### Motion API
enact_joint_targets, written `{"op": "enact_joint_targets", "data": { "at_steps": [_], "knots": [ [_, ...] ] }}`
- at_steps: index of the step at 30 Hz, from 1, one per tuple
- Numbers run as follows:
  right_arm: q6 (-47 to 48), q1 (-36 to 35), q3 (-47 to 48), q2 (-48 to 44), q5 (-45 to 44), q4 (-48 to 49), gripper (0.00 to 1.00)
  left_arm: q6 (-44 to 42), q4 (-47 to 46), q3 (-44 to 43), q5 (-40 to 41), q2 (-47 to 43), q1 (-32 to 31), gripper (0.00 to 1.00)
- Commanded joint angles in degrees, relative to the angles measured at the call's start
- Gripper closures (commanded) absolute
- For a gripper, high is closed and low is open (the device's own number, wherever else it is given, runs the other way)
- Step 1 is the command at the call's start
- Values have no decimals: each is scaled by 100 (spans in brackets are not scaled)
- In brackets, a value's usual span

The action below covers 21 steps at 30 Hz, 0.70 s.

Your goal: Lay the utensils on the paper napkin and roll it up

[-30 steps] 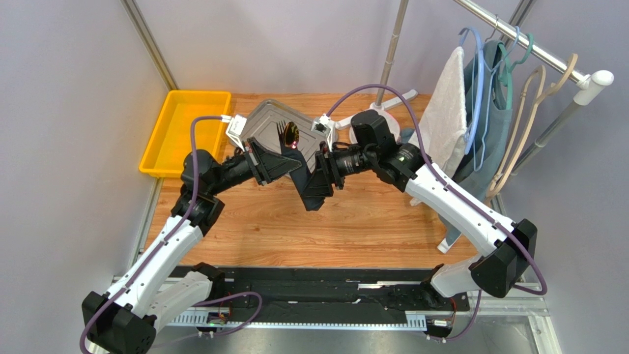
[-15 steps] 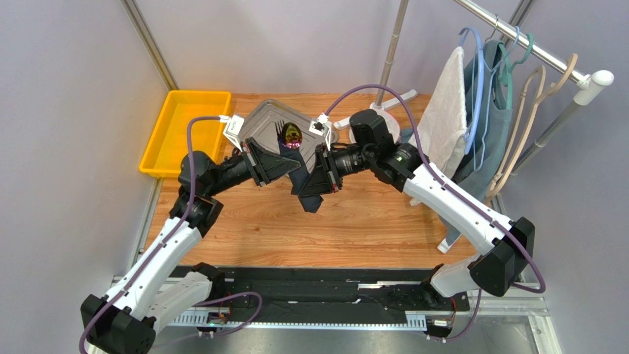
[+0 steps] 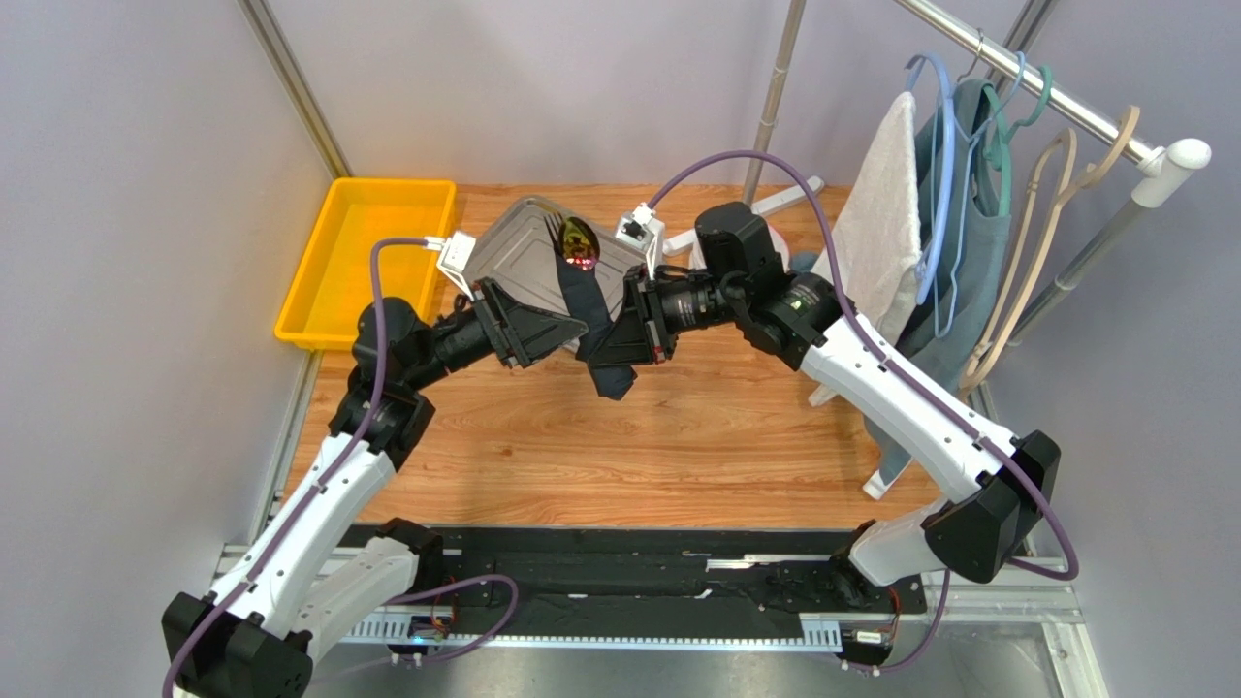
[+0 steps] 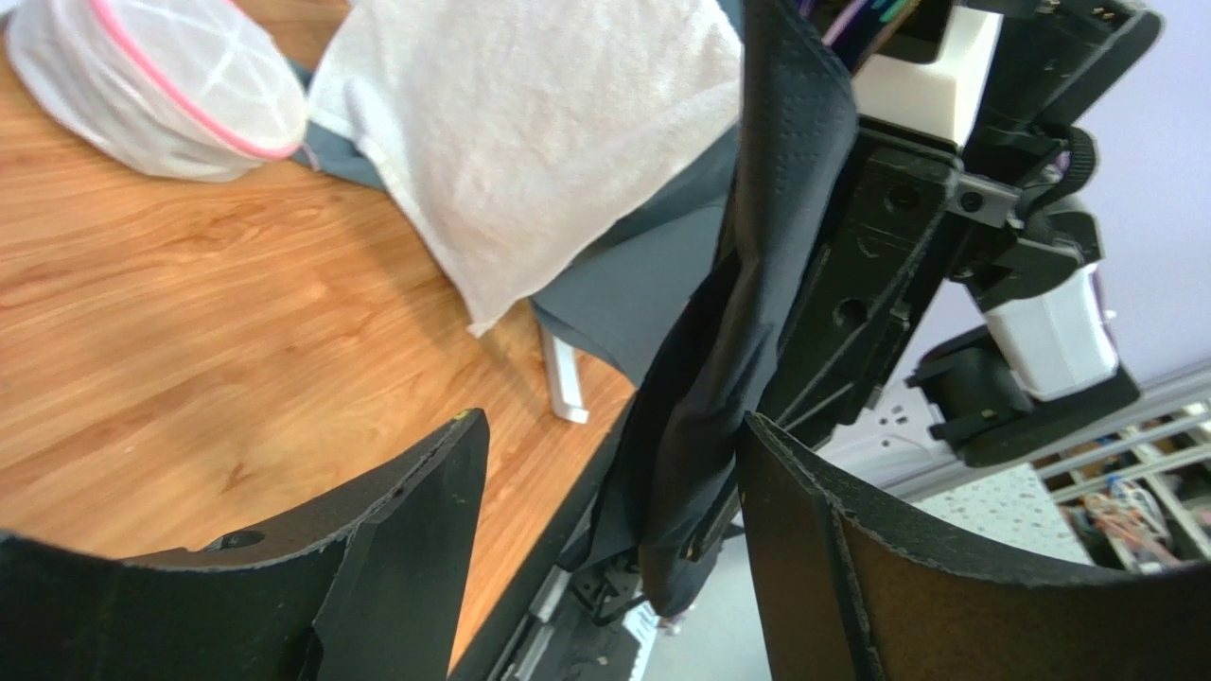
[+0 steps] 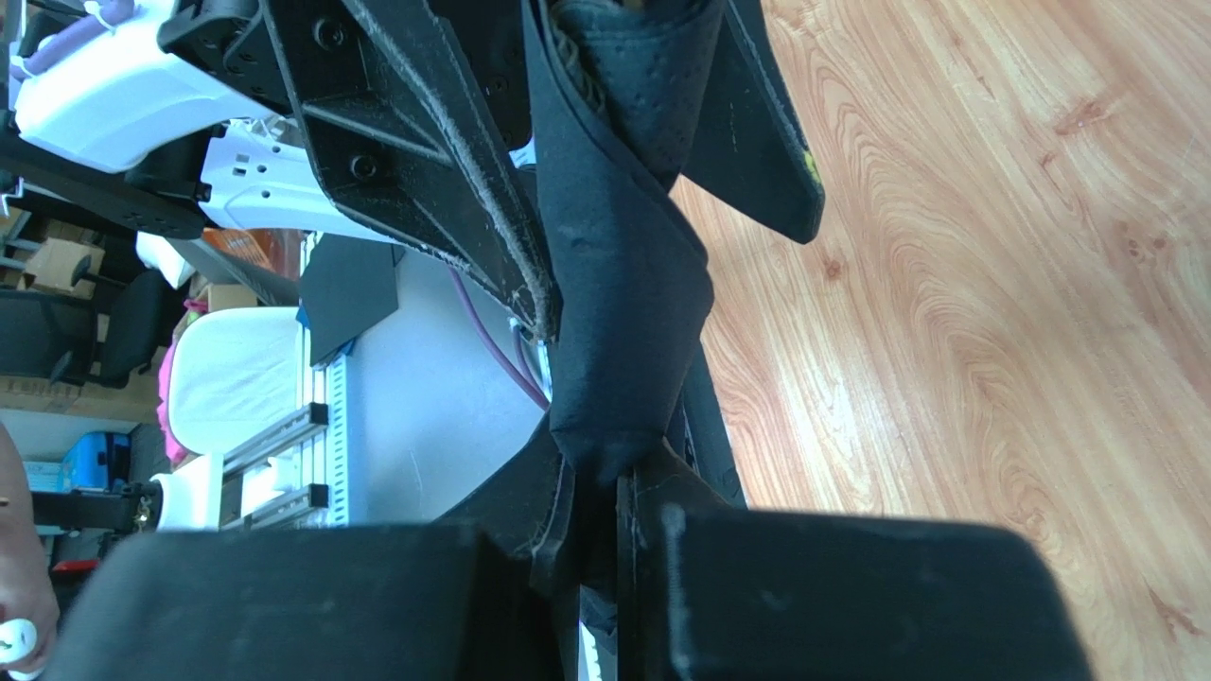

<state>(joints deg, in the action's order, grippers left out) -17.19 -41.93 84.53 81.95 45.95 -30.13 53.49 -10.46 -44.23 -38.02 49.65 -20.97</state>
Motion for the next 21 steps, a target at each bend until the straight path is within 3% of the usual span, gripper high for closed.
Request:
{"op": "enact_joint_targets", "data": {
  "at_steps": [1, 9, 21],
  "knots": [
    [-267, 10, 266, -4, 115, 446, 100, 547, -781, 169, -626, 115, 41, 27],
    [-469, 18, 309, 93, 168, 692, 100, 1294, -1651, 239, -918, 326, 5, 29],
    [-285, -52, 292, 119, 72, 614, 100, 1418, -1600, 213, -716, 379, 5, 71]
  ]
}}
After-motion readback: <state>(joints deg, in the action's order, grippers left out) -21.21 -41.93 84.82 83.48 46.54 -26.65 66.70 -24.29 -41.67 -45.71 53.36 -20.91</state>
